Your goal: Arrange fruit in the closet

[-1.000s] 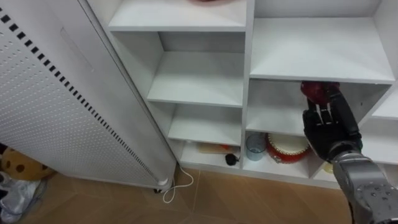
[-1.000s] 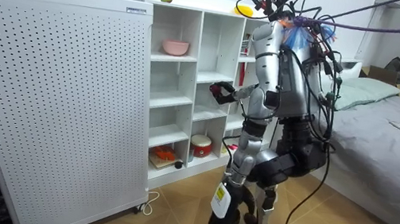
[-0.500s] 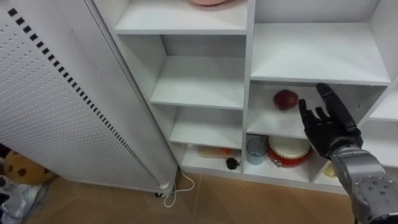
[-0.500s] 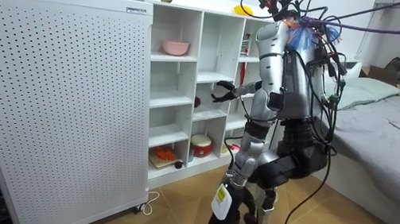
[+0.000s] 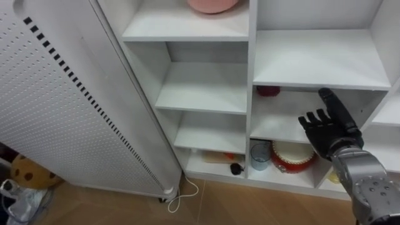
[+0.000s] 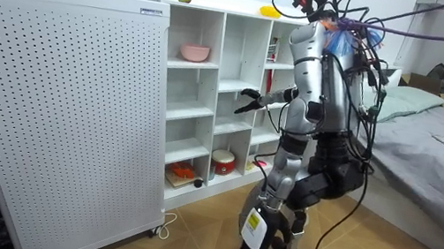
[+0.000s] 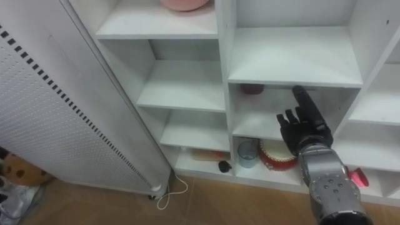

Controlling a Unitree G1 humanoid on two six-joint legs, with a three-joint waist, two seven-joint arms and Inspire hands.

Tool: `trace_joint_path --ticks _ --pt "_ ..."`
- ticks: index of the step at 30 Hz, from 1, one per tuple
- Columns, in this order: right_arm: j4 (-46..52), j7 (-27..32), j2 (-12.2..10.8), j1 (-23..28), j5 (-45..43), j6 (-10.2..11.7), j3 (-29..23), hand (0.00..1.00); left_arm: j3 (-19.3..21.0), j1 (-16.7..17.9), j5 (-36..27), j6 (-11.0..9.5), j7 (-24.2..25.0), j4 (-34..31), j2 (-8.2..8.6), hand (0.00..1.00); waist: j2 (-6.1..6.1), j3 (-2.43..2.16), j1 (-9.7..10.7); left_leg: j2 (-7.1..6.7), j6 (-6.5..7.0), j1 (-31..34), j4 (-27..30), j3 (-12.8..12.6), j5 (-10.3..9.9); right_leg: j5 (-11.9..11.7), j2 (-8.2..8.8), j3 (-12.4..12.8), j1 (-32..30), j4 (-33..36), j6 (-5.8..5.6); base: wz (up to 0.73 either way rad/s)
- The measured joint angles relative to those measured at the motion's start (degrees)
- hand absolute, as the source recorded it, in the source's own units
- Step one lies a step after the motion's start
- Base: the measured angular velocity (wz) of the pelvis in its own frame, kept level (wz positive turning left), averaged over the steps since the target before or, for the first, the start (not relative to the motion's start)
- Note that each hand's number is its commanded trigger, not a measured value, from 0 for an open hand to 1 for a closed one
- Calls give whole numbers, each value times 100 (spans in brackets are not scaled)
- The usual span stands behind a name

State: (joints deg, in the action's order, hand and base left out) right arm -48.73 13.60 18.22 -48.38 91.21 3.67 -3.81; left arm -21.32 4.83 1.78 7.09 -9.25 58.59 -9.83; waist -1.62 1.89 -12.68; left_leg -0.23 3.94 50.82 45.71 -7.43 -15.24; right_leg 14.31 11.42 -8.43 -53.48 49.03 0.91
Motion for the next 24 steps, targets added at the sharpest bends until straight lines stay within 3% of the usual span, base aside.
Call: trace_joint_path --ticks 8,15,18,24 --pt "-651 -560 28 70 98 -112 0 0 53 112 45 11 163 -171 -14 0 15 23 -16 -17 -21 -513 -153 64 -50 64 -14 -63 563 -184 -66 3" --pt "-1673 -1460 80 958 84 -311 -56 0 260 99 9 16 402 -123 -67 0 -4 57 -11 19 -14 -1289 -676 232 -19 -58 -163 -274 1523 -944 -156 2" --pt "-2126 -1740 80 1439 -156 -438 -105 0 575 81 60 2 474 -50 -61 0 -4 70 3 16 -19 -1661 -982 239 8 -126 -191 -337 1912 -1266 -171 -2" --pt "-2524 -1964 51 2173 -996 -497 -115 0 1099 -4 144 -43 490 207 -70 0 7 74 323 -58 -34 -2506 -1881 206 209 -241 -237 -429 2723 -2027 -262 2"
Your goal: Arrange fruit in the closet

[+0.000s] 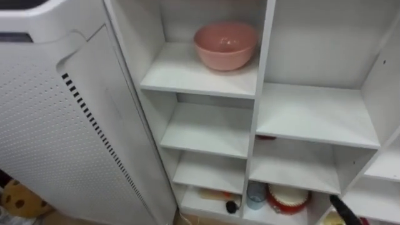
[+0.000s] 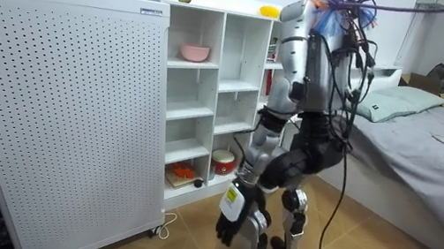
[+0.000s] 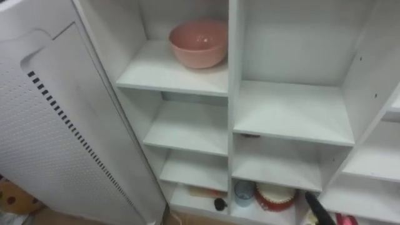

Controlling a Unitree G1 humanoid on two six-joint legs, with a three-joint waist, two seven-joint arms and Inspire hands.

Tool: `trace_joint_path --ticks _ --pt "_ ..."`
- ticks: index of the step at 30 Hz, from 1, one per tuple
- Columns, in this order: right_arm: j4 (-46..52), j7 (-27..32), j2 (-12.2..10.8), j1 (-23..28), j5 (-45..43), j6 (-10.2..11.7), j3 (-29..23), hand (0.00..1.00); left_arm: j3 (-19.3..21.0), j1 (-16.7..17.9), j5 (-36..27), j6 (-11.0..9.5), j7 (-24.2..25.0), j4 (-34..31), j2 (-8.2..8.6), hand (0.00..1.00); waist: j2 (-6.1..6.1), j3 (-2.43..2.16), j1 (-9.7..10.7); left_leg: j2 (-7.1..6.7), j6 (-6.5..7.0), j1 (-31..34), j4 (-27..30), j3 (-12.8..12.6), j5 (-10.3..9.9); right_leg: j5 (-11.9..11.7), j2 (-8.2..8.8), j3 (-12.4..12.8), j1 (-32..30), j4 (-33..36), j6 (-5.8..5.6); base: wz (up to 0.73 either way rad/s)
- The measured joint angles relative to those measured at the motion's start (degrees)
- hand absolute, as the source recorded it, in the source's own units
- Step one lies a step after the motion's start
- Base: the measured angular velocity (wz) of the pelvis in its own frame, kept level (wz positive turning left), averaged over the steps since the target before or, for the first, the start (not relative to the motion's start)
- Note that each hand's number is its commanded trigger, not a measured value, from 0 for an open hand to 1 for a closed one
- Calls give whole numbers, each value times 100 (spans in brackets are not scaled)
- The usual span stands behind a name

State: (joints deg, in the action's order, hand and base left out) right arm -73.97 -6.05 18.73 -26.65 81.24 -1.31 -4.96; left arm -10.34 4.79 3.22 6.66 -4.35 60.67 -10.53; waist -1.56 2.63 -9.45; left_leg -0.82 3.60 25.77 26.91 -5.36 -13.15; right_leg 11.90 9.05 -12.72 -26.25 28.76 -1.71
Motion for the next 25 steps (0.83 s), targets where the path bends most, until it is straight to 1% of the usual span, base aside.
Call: trace_joint_path --ticks 1,2,3,4,5,6,7,8,9,10,11,13,14,15,17,18,19,21,23,25 --pt "-26 -119 -25 208 -191 2 50 0 70 2 -13 -60 -7 46 3 0 15 0 59 7 -18 -258 -228 3 33 -44 -56 -8 266 -244 -14 0" --pt "-25 -139 -55 316 -305 2 66 0 97 6 -21 -87 -12 60 3 0 27 -5 84 9 -29 -389 -334 4 46 -63 -88 -9 400 -356 -24 0" --pt "-28 -171 -112 492 -538 -1 142 0 128 8 -24 -114 -31 78 -2 0 47 -14 156 17 -49 -597 -498 14 59 -89 -132 -25 621 -561 -35 0" --pt "-55 -241 -162 679 -843 -6 156 0 172 7 -19 -172 -51 92 -1 0 71 -26 256 20 -61 -772 -621 35 68 -97 -151 -77 813 -713 -42 7" --pt "-59 -277 -179 786 -1010 -3 166 0 242 6 -7 -213 -53 93 6 0 79 -31 299 18 -64 -850 -673 65 70 -99 -155 -127 911 -774 -45 10" --pt "-59 -321 -207 1065 -1329 6 293 0 351 7 20 -306 -113 110 8 0 136 -66 329 15 -74 -1022 -805 73 74 -104 -184 -162 1086 -905 -55 7" --pt "-60 -339 -231 1208 -1486 2 353 0 372 8 20 -350 -168 120 0 0 170 -87 340 11 -78 -1112 -868 69 75 -110 -208 -164 1172 -970 -64 6" --pt "-69 -343 -317 1455 -1756 -3 374 0 460 17 16 -433 -243 124 -4 0 224 -116 376 11 -87 -1274 -962 67 80 -115 -239 -182 1353 -1088 -67 4" --pt "-83 -355 -389 1664 -1982 0 374 0 516 66 14 -504 -298 109 -1 0 285 -156 469 9 -92 -1413 -1023 71 83 -116 -258 -180 1523 -1212 -69 0" --pt "-144 -409 -433 1860 -2206 -1 376 0 588 152 15 -556 -306 73 11 0 321 -175 514 9 -95 -1652 -1156 72 85 -133 -290 -177 1776 -1399 -97 0" --pt "-154 -426 -449 1970 -2312 -1 376 0 594 189 15 -579 -313 62 13 0 337 -185 545 9 -95 -1761 -1207 70 85 -139 -303 -178 1892 -1471 -105 -5" --pt "-175 -473 -534 2313 -2586 6 384 0 629 249 25 -626 -407 93 12 0 406 -225 637 11 -95 -2102 -1359 35 85 -144 -337 -153 2226 -1637 -114 -9" --pt "-204 -484 -556 2374 -2703 4 389 0 675 244 20 -655 -414 120 17 0 422 -229 641 14 -95 -2173 -1385 17 85 -145 -345 -138 2290 -1663 -115 -17" --pt "-215 -477 -605 2519 -2934 4 431 0 809 247 22 -700 -428 142 37 0 451 -226 644 13 -95 -2357 -1469 4 85 -151 -360 -134 2468 -1770 -120 -18" --pt "-218 -451 -722 2724 -3340 6 423 0 1002 255 22 -753 -502 234 55 0 460 -226 654 23 -108 -2611 -1598 -8 78 -156 -398 -84 2696 -1901 -125 -15" --pt "-206 -449 -812 2823 -3561 3 425 0 1082 258 24 -753 -551 267 57 0 463 -224 675 36 -129 -2714 -1620 -9 65 -156 -417 -75 2794 -1931 -126 -5" --pt "-206 -444 -881 2883 -3763 -1 423 0 1160 278 22 -749 -570 286 70 0 454 -225 748 37 -130 -2767 -1621 -11 65 -155 -417 -84 2865 -1933 -126 0" --pt "-201 -447 -947 2952 -4039 -5 411 0 1292 321 24 -746 -580 283 102 0 434 -220 791 39 -131 -2854 -1632 -57 64 -155 -417 -68 2937 -1941 -126 -5" --pt "-199 -451 -964 2972 -4343 -8 413 0 1478 380 24 -733 -583 265 138 0 419 -222 781 41 -132 -2890 -1656 -99 63 -155 -421 1 2939 -1940 -126 -17" --pt "-195 -448 -969 3007 -4724 -9 418 0 1635 409 18 -657 -588 264 186 0 393 -220 785 65 -169 -2951 -1735 -155 41 -155 -444 12 2947 -1921 -126 -3"
